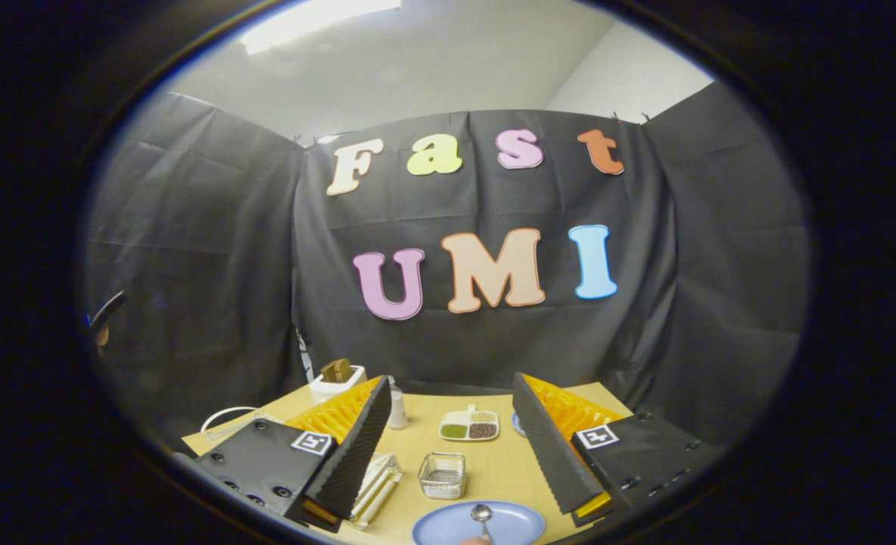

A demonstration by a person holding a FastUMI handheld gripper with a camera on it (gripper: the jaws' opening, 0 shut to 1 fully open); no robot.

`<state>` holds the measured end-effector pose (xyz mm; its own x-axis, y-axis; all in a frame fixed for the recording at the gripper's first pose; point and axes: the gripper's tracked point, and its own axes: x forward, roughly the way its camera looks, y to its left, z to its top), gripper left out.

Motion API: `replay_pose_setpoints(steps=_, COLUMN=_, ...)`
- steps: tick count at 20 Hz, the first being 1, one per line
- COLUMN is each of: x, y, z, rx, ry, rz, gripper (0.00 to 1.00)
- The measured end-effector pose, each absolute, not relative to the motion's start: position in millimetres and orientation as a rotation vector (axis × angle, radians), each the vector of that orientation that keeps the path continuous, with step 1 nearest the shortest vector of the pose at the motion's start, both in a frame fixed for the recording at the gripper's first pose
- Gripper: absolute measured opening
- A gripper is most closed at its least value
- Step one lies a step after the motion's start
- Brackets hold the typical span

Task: Take the plate from the dish rack, then take the spoon from the basket and place it into the plate.

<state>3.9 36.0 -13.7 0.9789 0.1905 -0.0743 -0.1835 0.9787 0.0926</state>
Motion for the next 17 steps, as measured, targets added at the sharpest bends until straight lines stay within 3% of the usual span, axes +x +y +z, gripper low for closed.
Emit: replay_pose_setpoints(steps=17, x=6, y=25, z=-11, rx=0.084, ry=0.081, rz=0.171, gripper=1.0)
